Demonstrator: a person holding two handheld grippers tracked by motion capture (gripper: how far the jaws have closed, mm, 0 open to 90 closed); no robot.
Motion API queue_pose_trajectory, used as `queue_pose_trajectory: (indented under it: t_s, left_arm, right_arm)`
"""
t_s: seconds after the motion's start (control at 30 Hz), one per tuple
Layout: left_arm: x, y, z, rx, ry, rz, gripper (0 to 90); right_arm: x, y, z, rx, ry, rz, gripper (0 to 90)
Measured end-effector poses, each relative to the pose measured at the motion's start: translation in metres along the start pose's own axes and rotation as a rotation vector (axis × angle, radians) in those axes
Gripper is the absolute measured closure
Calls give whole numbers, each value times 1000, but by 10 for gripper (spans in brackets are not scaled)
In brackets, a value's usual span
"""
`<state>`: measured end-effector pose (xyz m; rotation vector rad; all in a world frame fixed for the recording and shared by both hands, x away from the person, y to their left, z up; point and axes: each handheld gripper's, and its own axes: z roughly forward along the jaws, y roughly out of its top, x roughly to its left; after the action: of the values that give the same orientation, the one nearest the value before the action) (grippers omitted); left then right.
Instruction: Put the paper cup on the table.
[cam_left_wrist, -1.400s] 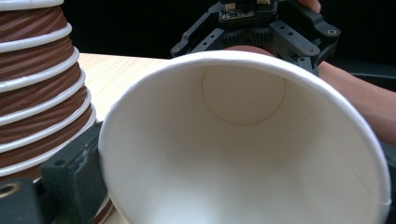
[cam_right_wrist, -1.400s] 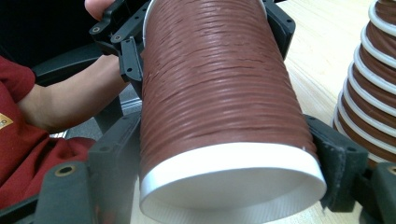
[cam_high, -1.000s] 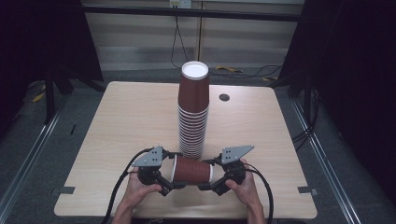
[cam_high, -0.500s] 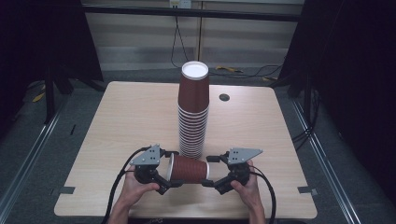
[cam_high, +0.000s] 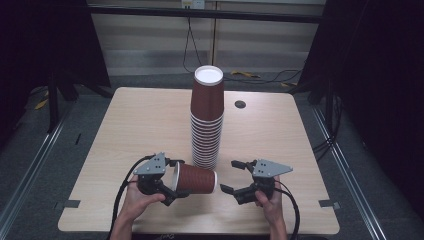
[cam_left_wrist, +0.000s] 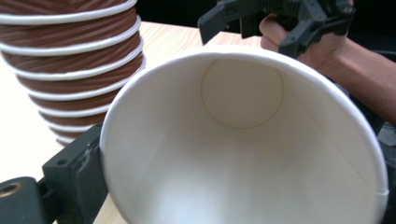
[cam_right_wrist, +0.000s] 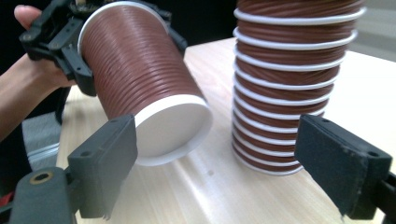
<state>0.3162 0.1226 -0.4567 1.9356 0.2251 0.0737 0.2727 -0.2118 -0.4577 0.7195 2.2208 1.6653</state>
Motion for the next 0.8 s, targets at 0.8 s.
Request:
queue_pose_trajectory:
  t_s: [0.8]
  left_arm:
    - [21, -10, -35, 130, 171, -105, 46]
  right_arm:
    - [-10, -44, -9, -185, -412, 41, 133]
